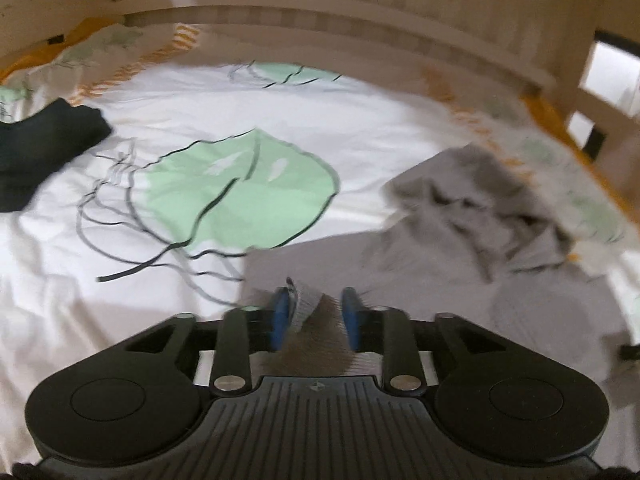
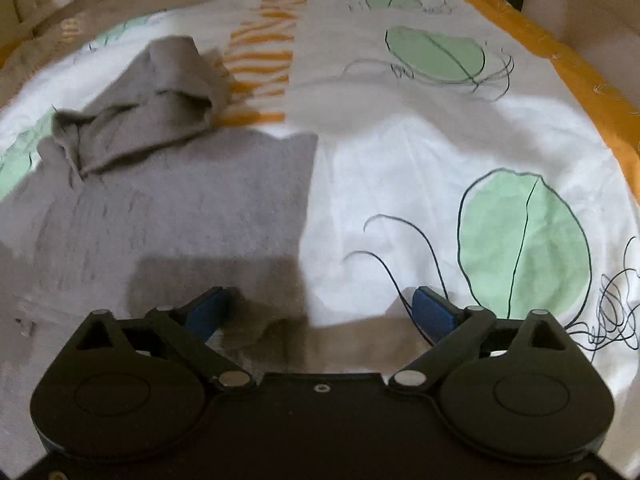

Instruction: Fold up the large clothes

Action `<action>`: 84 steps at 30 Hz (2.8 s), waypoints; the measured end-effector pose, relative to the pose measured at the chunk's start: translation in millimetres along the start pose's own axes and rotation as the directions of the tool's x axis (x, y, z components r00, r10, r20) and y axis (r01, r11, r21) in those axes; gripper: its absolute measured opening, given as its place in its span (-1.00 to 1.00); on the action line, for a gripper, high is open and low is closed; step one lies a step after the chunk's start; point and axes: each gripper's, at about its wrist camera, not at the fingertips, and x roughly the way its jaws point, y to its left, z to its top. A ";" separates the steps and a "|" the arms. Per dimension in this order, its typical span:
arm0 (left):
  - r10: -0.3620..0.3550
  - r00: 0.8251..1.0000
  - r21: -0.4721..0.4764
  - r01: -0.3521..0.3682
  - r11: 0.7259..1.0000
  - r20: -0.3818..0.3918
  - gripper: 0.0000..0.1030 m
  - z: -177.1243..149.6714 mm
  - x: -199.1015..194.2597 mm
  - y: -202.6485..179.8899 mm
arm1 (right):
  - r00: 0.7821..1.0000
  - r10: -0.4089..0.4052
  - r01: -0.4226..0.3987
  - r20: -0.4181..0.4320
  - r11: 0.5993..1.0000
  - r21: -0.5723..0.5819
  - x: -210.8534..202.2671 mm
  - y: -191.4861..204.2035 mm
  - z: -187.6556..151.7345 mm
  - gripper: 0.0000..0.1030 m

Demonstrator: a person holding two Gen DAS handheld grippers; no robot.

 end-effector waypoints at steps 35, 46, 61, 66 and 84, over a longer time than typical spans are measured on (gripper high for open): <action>0.041 0.999 -0.122 -0.041 0.992 0.001 1.00 -40.9 25.7 49.1 | 0.973 0.098 -0.102 0.208 0.995 0.009 6.3 -11.4 -30.4 1.00; 0.089 0.987 0.057 -0.097 0.994 0.134 0.67 2.3 -34.7 7.7 | 0.961 0.135 -0.166 0.240 0.980 0.112 -21.6 -21.8 -12.4 0.98; -0.121 0.990 0.378 0.084 0.922 0.075 0.12 61.3 61.0 -94.7 | 0.929 0.242 -0.201 0.278 0.965 -0.168 4.3 42.4 54.8 0.34; -0.083 0.995 0.461 0.049 0.886 0.054 0.12 66.7 101.3 -111.7 | 0.935 0.251 -0.211 0.251 0.961 -0.178 33.6 54.5 71.0 0.16; -0.119 0.976 0.378 0.042 0.925 0.183 -0.84 89.7 108.6 -95.5 | 0.942 0.232 -0.199 0.242 0.968 -0.155 68.4 59.7 99.6 0.16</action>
